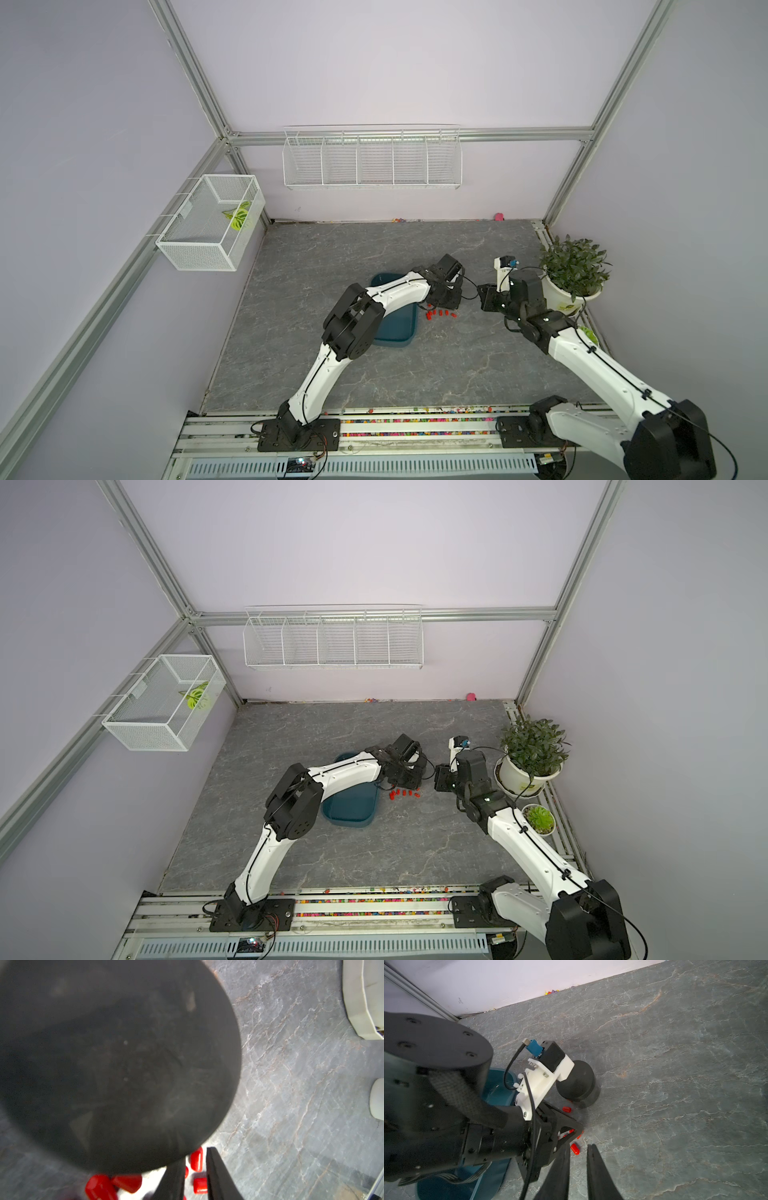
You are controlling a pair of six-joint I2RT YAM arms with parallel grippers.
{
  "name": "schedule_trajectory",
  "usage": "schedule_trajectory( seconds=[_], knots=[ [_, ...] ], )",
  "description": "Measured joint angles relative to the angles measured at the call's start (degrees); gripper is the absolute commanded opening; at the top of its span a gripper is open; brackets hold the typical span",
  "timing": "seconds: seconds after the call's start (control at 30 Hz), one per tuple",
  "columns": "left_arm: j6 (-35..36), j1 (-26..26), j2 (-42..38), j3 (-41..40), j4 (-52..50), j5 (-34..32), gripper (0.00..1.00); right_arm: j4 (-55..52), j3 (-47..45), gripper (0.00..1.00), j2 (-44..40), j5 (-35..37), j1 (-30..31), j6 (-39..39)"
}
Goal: Take the screw protection sleeves out of the storage box
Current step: Place the screw protection sleeve at the center of the board, then adjust the storage box at the center of the board.
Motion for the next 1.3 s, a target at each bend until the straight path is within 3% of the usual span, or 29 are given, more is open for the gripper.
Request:
schedule_trajectory(
  seconds=[0.27,0.77,0.87,1.0,1.3],
  knots=[
    [0.0,0.0,-5.1,-6.1,2.8,-2.8,0.27,0.0,0.0,0.20,0.0,0.0,0.0,0.0],
    [-1.6,0.0,-29.4,-21.9,11.2,-12.9,0.27,-0.2,0.6,0.23,0.5,-1.4,1.3,-0.3],
    [-3.6,0.7,-33.7,-25.4,10.8,-16.2,0.28,-0.3,2.7,0.29,2.9,-2.9,2.5,-0.2],
    [-6.1,4.5,-40.4,-32.8,10.8,-18.0,0.27,-2.1,7.7,0.37,8.2,-4.4,6.4,-0.4],
    [-9.4,15.6,-49.1,-45.5,12.9,-16.1,0.27,-5.0,15.1,0.40,17.5,-5.7,14.2,-0.7]
  ],
)
